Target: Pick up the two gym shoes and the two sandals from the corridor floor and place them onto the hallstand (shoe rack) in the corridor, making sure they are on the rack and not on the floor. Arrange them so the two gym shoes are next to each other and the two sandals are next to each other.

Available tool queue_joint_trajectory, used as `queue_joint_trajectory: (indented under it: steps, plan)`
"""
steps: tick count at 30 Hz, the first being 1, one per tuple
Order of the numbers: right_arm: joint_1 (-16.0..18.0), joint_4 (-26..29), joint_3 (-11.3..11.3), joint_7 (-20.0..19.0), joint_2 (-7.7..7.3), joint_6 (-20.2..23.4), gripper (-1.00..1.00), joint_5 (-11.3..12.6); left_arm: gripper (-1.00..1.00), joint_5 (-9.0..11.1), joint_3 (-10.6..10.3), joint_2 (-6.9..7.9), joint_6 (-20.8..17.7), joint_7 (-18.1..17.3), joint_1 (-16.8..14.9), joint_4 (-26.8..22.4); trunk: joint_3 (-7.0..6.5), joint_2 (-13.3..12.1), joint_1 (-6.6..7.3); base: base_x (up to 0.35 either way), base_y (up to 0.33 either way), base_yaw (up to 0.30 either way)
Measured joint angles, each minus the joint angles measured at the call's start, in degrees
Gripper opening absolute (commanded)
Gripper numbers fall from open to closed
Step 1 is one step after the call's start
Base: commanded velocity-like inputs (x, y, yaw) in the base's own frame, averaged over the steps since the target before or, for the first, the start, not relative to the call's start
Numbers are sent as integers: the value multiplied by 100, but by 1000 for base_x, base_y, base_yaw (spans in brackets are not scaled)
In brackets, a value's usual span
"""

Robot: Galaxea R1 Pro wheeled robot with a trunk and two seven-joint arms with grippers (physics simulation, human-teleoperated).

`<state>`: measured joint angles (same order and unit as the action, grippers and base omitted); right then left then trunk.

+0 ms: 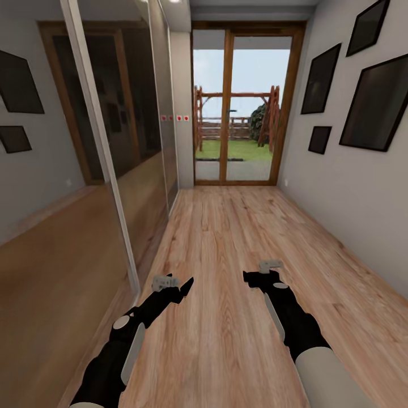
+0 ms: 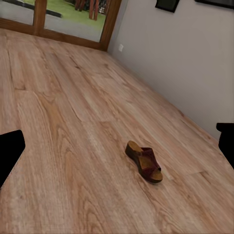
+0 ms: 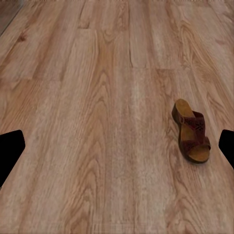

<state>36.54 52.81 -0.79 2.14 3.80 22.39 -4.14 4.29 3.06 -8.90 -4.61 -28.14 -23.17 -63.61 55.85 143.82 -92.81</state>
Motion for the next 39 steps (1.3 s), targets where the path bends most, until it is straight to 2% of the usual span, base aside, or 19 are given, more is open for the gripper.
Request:
queue_joint_trajectory:
  steps: [39]
  plan:
    - [0,2,0,0,-2,0,100,0,100,0,0,0,0,0,0,0,0,0,0,347,0,0]
